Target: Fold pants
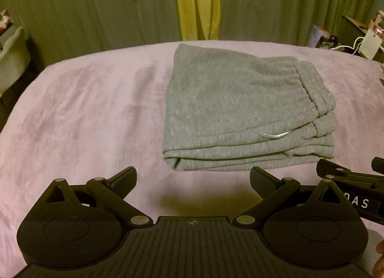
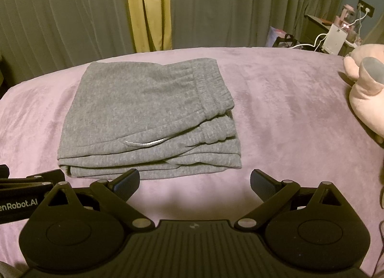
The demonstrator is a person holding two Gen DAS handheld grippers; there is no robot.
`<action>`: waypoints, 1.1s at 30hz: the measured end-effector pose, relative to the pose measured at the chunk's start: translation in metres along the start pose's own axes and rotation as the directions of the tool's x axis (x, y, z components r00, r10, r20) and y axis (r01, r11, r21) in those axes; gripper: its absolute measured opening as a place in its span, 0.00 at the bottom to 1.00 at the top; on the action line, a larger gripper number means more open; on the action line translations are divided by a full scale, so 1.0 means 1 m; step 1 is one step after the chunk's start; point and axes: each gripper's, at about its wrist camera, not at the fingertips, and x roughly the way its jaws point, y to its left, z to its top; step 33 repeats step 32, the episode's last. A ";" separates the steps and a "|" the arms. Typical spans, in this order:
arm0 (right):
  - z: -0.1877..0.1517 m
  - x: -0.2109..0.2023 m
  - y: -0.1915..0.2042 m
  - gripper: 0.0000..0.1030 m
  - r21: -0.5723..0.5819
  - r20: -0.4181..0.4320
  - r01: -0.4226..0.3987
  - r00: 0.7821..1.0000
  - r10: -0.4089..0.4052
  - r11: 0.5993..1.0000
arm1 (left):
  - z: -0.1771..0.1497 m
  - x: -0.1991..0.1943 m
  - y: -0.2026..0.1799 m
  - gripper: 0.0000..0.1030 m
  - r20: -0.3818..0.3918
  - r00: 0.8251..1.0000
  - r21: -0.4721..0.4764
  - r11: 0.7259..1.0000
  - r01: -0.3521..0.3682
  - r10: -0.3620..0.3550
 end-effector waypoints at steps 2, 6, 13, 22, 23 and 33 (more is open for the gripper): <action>0.000 0.000 0.000 0.96 0.000 0.000 0.000 1.000 0.000 1.000 | 0.000 0.000 0.000 1.00 -0.001 1.000 0.000 1.000 0.000 0.000; 0.000 0.000 0.000 0.96 0.000 0.000 0.001 1.000 -0.001 1.000 | 0.001 0.000 -0.001 1.00 -0.001 1.000 0.001 1.000 -0.002 0.002; 0.001 0.000 -0.001 0.96 -0.002 -0.002 0.001 1.000 -0.001 1.000 | 0.001 0.000 -0.002 1.00 0.000 1.000 0.004 1.000 -0.007 0.007; -0.001 0.002 0.000 0.96 -0.007 0.000 0.006 1.000 -0.006 1.000 | 0.001 0.002 -0.003 1.00 0.001 1.000 0.010 1.000 -0.011 0.011; -0.001 0.002 0.000 0.96 -0.007 0.000 0.005 1.000 -0.005 1.000 | 0.001 0.002 -0.003 1.00 0.002 1.000 0.010 1.000 -0.011 0.011; 0.000 0.003 0.000 0.96 -0.008 -0.003 0.007 1.000 -0.007 1.000 | -0.001 0.002 -0.002 1.00 0.038 0.999 0.014 0.999 -0.032 0.031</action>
